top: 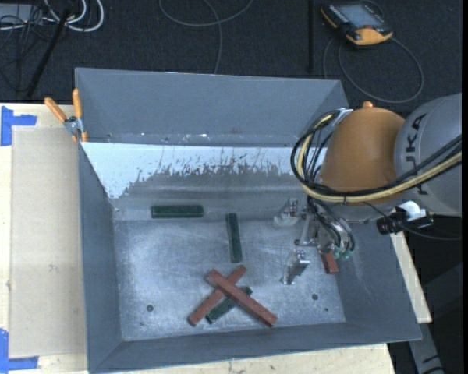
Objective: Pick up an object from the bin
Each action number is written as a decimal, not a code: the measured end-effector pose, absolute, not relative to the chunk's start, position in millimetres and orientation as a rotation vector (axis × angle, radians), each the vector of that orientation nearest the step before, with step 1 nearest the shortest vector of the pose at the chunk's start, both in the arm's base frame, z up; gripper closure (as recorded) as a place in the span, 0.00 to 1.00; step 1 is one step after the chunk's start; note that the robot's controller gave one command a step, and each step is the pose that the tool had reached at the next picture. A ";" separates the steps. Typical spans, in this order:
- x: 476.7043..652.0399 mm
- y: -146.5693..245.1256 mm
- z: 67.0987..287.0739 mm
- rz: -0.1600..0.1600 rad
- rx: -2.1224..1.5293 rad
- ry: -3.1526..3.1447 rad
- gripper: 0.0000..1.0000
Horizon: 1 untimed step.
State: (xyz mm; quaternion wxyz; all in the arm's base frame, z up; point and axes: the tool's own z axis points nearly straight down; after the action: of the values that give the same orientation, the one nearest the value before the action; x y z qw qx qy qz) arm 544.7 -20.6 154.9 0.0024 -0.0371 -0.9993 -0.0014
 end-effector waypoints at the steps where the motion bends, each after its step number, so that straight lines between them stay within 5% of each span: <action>1: 545.7 -23.2 156.2 0.000 -0.122 -3.137 0.00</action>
Offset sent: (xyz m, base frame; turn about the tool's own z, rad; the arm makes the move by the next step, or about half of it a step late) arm -0.0250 0.0675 -0.0849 -0.2068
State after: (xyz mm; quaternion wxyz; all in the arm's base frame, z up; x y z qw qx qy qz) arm 545.7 -23.2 156.2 0.0009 -0.0387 -0.9992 -0.0001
